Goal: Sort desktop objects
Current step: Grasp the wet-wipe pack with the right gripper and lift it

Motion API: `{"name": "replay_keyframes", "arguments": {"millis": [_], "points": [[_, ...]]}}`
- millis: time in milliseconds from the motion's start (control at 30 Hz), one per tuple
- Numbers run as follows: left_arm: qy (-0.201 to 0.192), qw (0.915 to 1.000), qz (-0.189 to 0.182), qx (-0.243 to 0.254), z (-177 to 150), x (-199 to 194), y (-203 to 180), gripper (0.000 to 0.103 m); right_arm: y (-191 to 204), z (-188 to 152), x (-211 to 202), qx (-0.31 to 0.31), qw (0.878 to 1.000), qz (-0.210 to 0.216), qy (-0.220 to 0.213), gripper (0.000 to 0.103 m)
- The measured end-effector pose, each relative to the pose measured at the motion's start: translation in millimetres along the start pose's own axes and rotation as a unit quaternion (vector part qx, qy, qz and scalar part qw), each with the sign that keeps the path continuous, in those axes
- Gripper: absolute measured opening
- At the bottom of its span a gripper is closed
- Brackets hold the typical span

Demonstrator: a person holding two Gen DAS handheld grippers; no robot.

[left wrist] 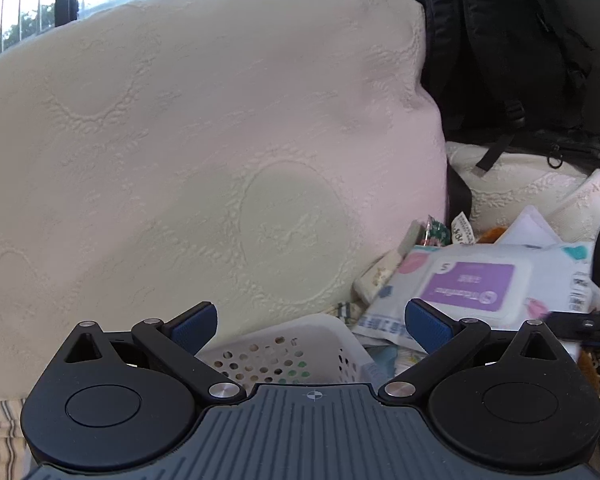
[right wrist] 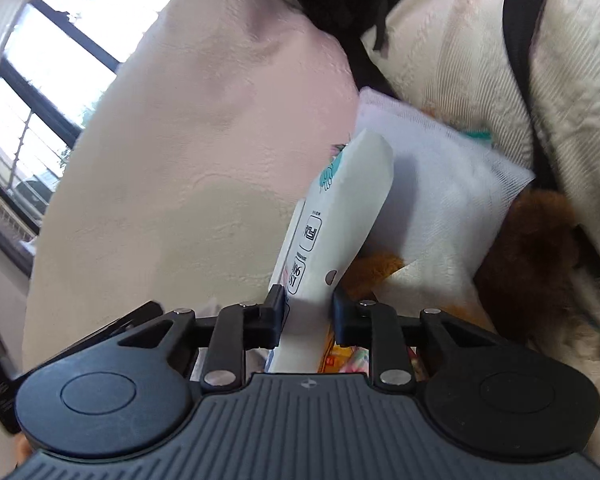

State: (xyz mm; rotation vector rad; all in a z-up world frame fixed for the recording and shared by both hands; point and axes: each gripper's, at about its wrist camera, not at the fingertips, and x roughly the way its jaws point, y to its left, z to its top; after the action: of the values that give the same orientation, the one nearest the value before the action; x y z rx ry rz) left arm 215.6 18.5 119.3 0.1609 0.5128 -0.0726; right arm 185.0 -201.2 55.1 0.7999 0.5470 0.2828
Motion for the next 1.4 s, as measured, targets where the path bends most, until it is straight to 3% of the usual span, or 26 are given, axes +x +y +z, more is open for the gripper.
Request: {"name": "replay_keyframes", "arguments": {"millis": [200,400,567,733,933,1000,1067,1100,1133,1400], "points": [[0.007,0.9973,-0.066,0.031,4,-11,-24,0.103,-12,-1,-71,-0.041,0.999,-0.003,0.025,0.027],[0.071,0.9807,-0.178,0.041,4,-4,-62,0.103,-34,-8,-134,-0.077,0.996,-0.021,0.038,0.027],[0.122,0.9724,-0.198,0.018,8,26,-84,0.103,-49,-8,-140,-0.067,0.997,-0.020,0.041,0.027],[0.135,0.9757,-0.169,0.034,20,56,-87,0.103,-54,-8,-133,-0.072,0.996,-0.011,0.047,0.027],[0.163,0.9677,-0.192,0.011,16,96,-93,0.103,-62,-4,-129,-0.071,0.996,-0.010,0.051,0.028],[0.174,0.9589,-0.222,-0.031,10,109,-89,0.103,-67,-3,-127,-0.067,0.996,-0.018,0.052,0.028],[0.193,0.9373,-0.276,-0.090,3,123,-81,0.103,-71,-4,-126,-0.065,0.996,-0.022,0.056,0.029],[0.199,0.9304,-0.287,-0.112,0,128,-78,0.103,-73,-5,-126,-0.065,0.996,-0.024,0.058,0.029],[0.198,0.9291,-0.288,-0.121,0,130,-78,0.103,-74,-6,-125,-0.067,0.996,-0.028,0.057,0.029],[0.182,0.9398,-0.274,-0.094,3,115,-99,0.102,-76,-6,-124,-0.070,0.995,-0.041,0.059,0.030]]}}
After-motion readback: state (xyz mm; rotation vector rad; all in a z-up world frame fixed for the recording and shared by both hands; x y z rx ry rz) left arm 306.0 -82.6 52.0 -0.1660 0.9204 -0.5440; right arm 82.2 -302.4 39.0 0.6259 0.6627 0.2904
